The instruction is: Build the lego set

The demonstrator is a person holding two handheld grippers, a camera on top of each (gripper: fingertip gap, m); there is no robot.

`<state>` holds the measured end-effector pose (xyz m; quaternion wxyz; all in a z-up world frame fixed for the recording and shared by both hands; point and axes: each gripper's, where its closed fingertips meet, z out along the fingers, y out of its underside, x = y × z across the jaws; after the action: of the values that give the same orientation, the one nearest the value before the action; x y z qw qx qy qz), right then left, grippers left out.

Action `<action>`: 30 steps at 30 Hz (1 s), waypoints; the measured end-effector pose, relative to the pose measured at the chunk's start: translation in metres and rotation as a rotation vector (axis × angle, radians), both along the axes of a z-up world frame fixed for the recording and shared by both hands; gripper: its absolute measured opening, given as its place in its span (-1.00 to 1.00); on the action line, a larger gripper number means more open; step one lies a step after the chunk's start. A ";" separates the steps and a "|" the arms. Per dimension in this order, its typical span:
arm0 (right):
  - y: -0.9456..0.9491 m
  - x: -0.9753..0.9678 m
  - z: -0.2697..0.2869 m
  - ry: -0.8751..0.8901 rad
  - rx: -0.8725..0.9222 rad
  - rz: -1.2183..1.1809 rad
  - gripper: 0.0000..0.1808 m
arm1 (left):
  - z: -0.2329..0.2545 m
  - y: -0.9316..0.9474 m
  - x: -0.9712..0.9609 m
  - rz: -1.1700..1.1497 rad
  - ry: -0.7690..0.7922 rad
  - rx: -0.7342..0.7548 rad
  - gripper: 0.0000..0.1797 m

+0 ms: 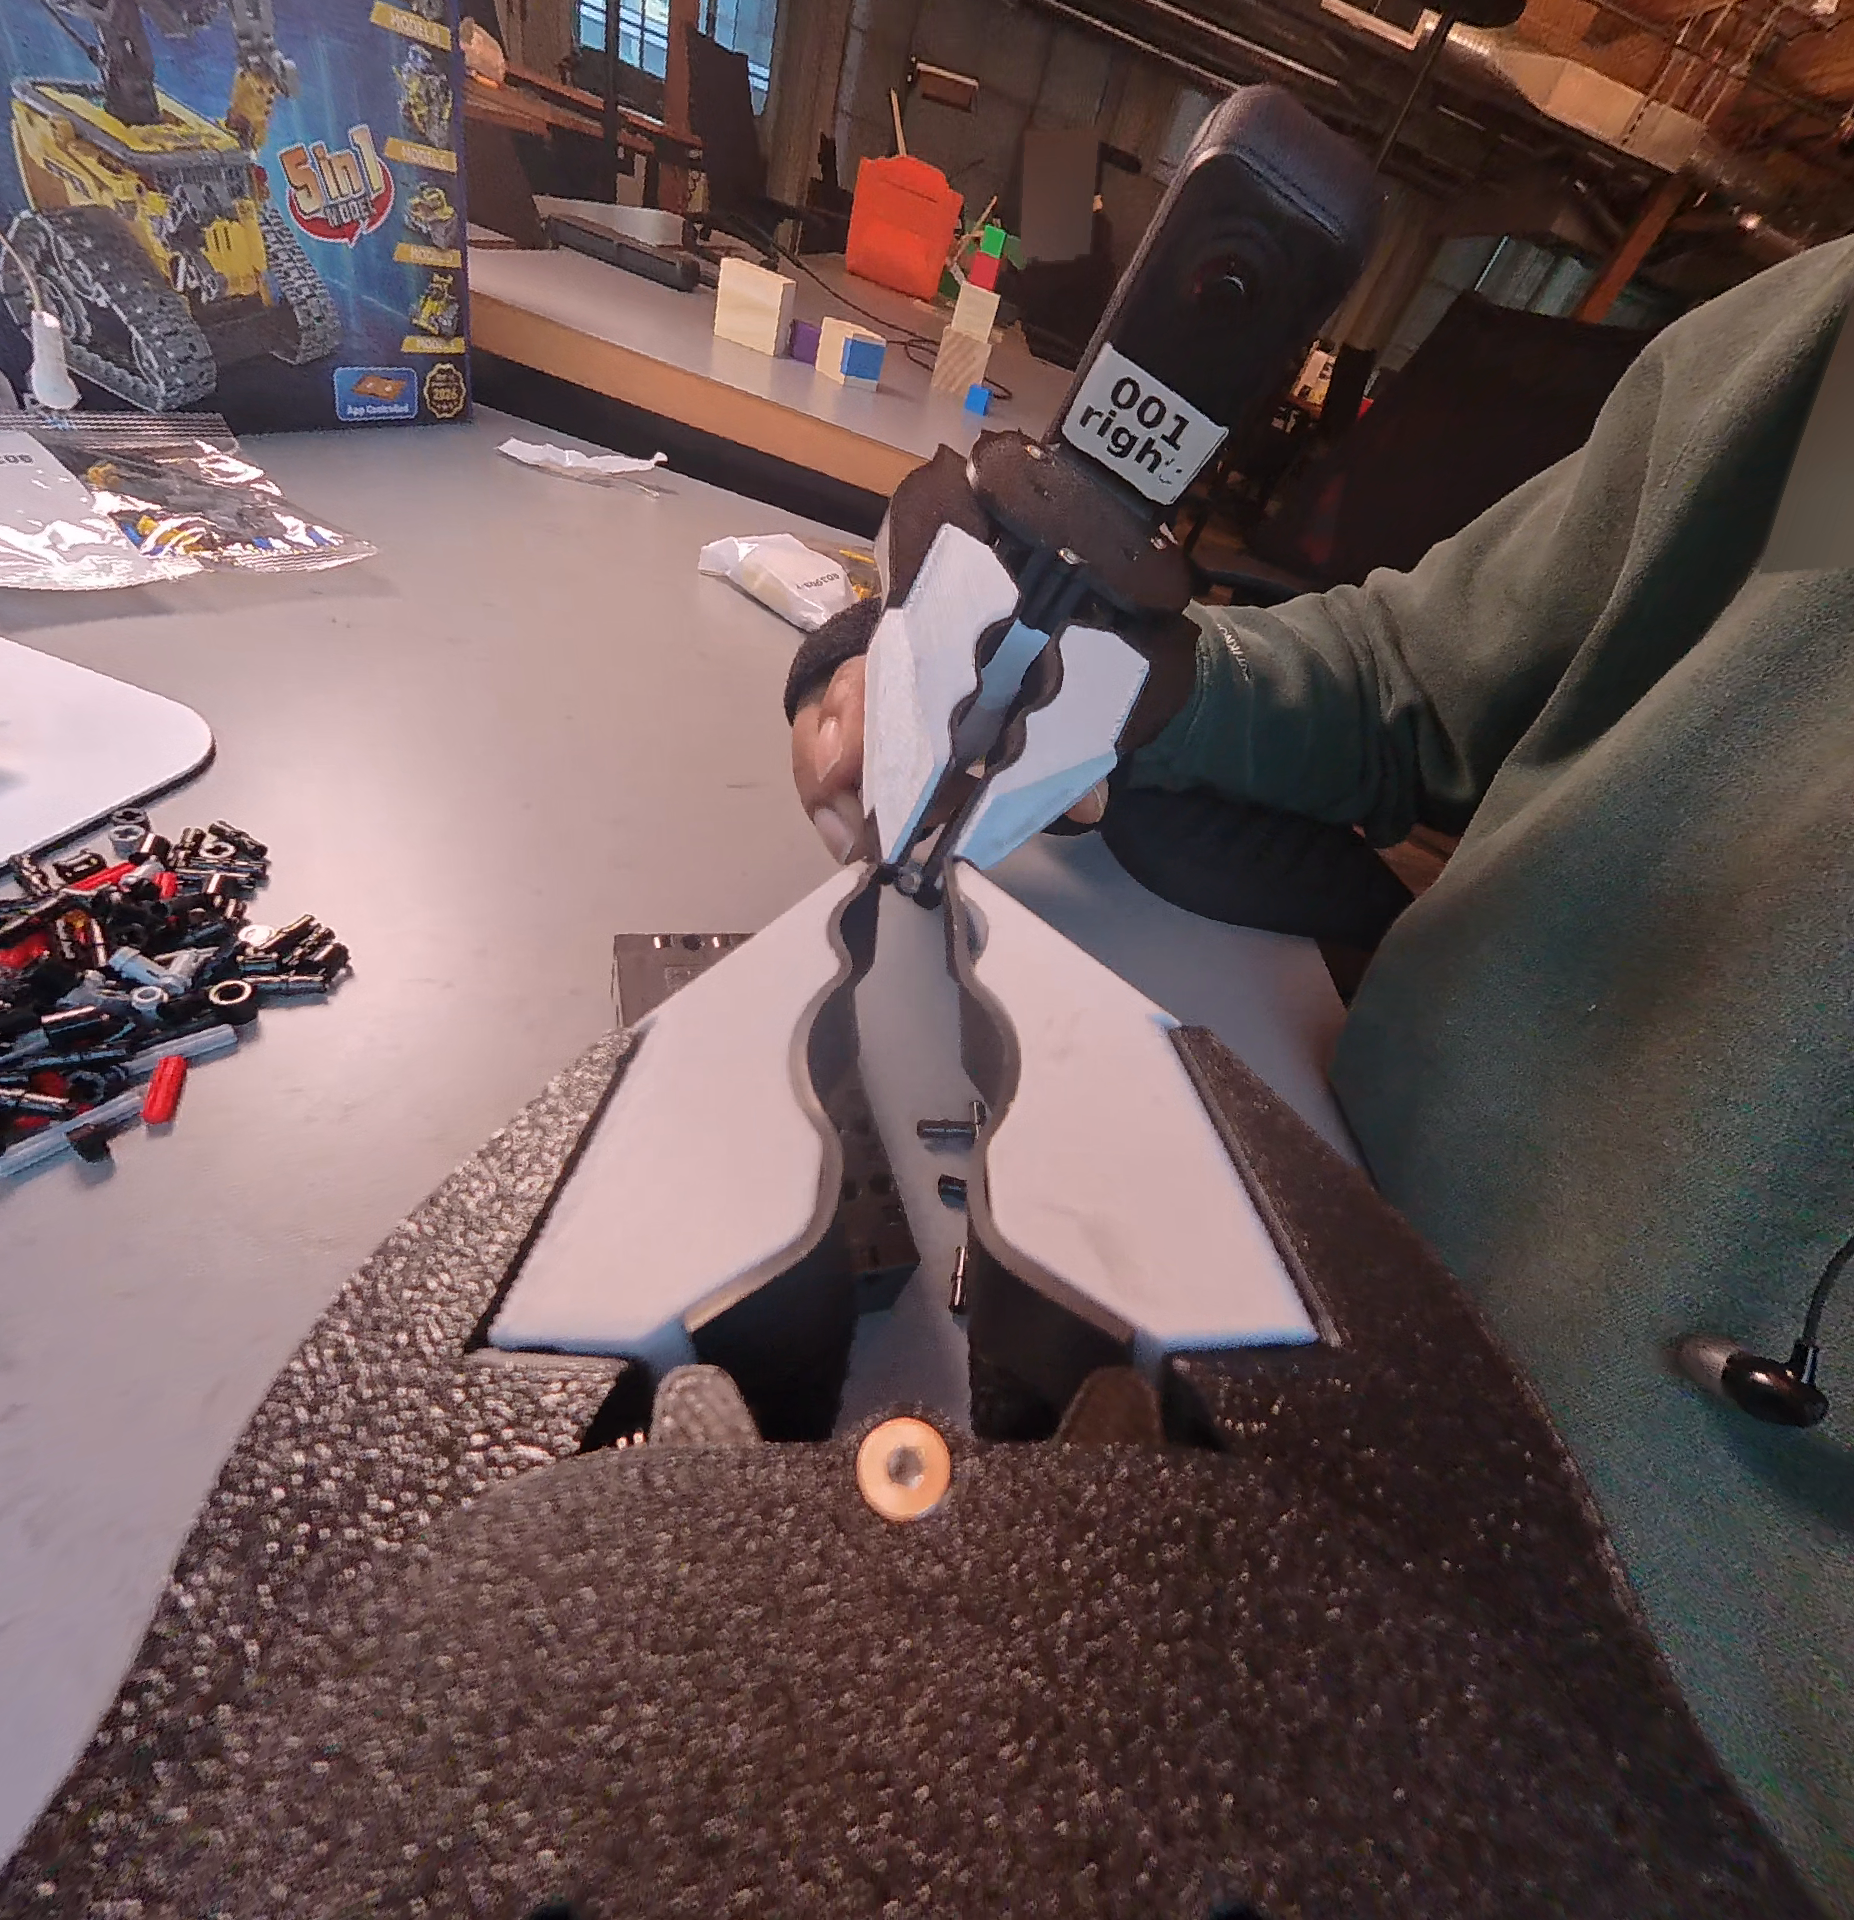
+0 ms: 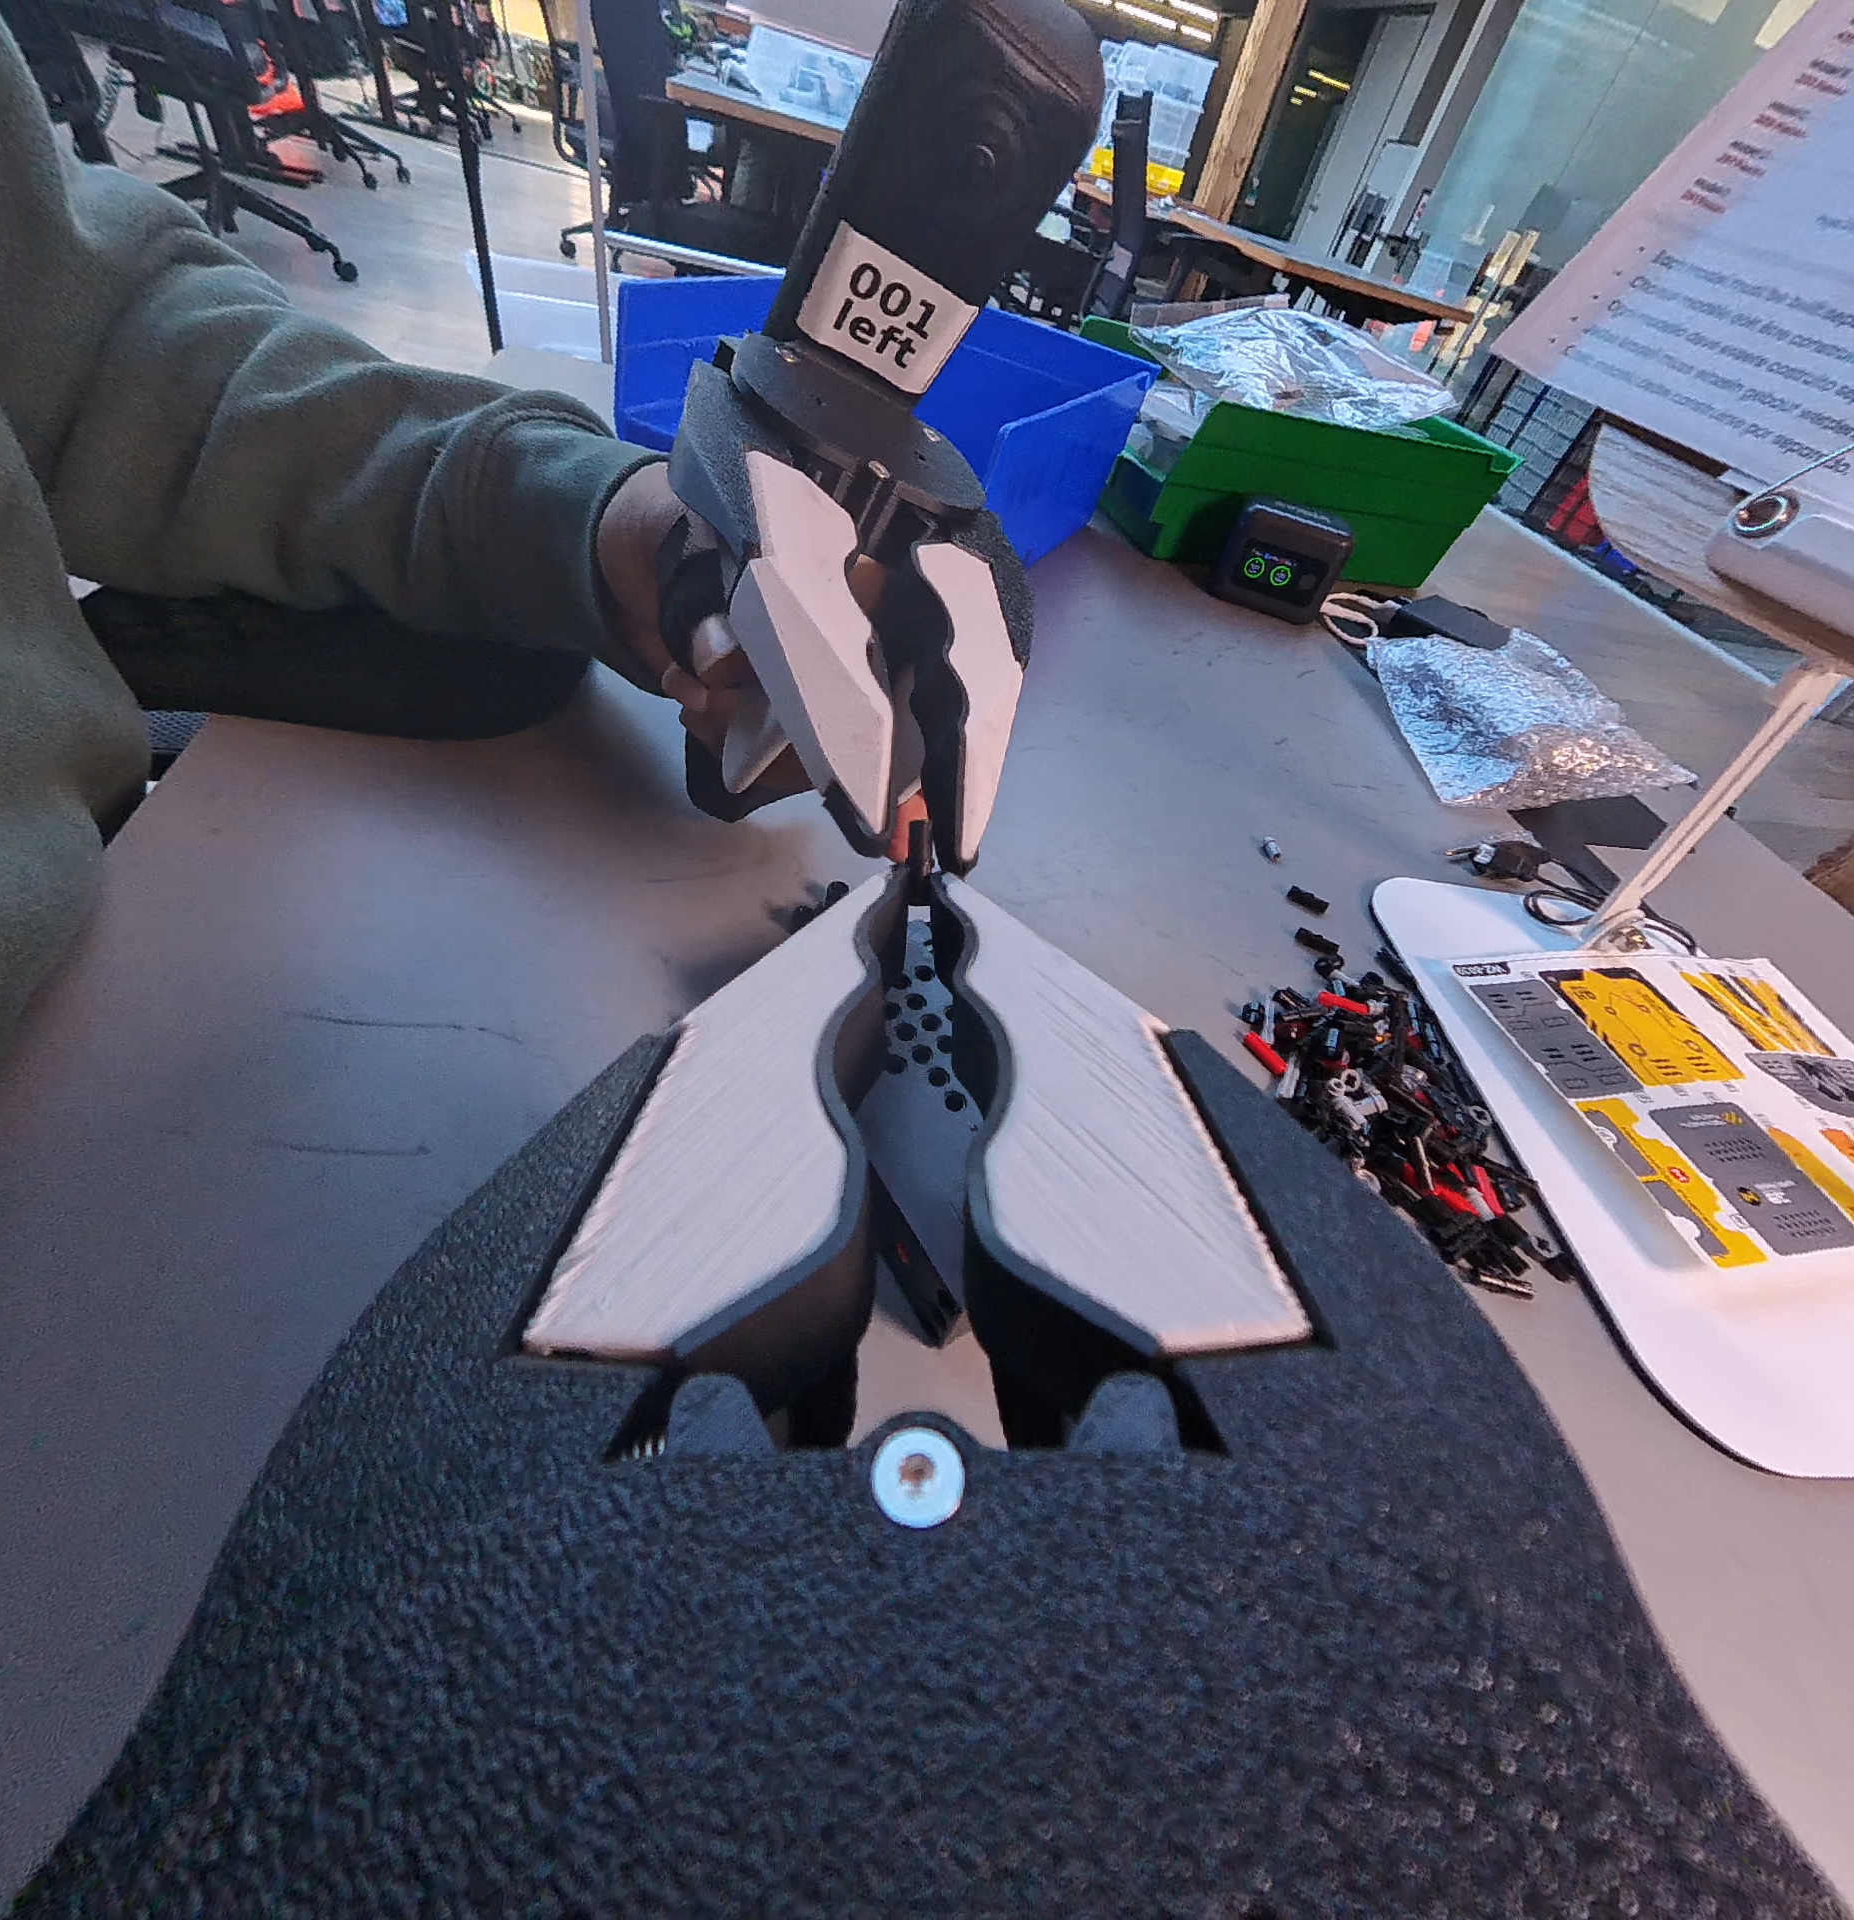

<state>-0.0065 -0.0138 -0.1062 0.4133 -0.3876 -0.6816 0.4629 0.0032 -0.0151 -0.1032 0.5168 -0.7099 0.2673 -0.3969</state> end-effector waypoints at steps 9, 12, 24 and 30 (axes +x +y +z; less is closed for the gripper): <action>-0.006 0.004 0.016 0.073 -0.041 0.034 -0.97 | 0.017 -0.006 0.001 -0.047 -0.155 -0.042 -0.95; -0.009 0.006 0.035 0.156 -0.065 0.034 -0.97 | 0.036 -0.008 0.002 -0.082 -0.317 -0.067 -0.96; -0.012 0.004 0.049 0.228 -0.003 -0.001 -0.96 | 0.052 -0.011 0.002 -0.128 -0.504 -0.118 -0.96; -0.012 0.003 0.049 0.232 0.031 -0.015 -0.97 | 0.052 -0.010 0.002 -0.131 -0.527 -0.136 -0.96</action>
<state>-0.0037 -0.0256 -0.0572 0.4988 -0.3302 -0.6335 0.4908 0.0055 -0.0256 -0.0514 0.4928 -0.5966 0.1415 -0.6174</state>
